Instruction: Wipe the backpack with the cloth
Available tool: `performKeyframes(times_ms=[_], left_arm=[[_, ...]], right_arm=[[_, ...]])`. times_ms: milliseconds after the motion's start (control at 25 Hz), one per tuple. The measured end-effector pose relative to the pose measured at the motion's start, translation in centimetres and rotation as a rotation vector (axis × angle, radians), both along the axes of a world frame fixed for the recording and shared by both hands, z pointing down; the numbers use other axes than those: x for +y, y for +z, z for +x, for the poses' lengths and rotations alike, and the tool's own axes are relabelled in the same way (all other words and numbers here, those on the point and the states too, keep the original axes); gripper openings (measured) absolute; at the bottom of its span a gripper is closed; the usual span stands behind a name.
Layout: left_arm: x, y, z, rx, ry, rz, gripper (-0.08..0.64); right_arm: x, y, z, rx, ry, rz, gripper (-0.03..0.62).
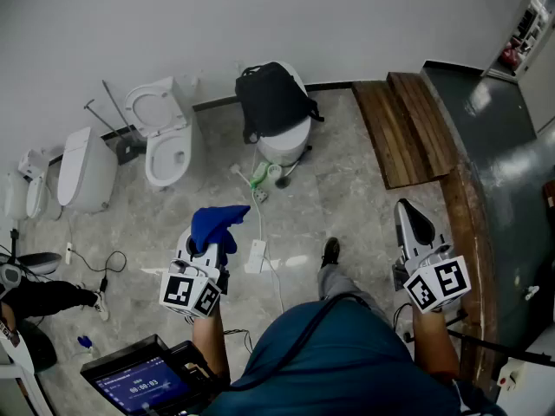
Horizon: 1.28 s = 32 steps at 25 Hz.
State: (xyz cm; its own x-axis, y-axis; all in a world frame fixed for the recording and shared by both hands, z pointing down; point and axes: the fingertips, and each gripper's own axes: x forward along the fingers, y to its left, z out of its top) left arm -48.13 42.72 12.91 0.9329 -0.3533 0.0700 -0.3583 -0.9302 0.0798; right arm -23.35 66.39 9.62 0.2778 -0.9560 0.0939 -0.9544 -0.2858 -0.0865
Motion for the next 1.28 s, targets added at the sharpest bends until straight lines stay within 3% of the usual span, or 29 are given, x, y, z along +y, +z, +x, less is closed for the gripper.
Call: performKeyframes(times_ms=[160, 440, 760, 1040, 1280], left_arm=[[-2.5, 0.8, 5.3, 0.007, -0.047, -0.009, 0.02], [-10.2, 2.2, 19.0, -0.009, -0.109, 0.028, 0.02], [-19.0, 5.8, 26.7, -0.093, -0.149, 0.006, 0.02], [-32.8, 14.5, 33.6, -0.158, -0.167, -0.078, 0.02], [-49.6, 23.1, 39.1, -0.233, -0.194, -0.196, 0.02]], right_arm=[[-3.5, 0.7, 6.2, -0.01, -0.036, -0.002, 0.0], [-13.1, 1.9, 18.8, -0.004, -0.146, -0.002, 0.001], [-22.7, 3.8, 24.3, -0.053, -0.233, -0.046, 0.0], [-33.6, 7.1, 29.6, -0.017, -0.261, -0.198, 0.001], [-47.5, 9.9, 33.5, -0.053, -0.252, -0.313, 0.0]])
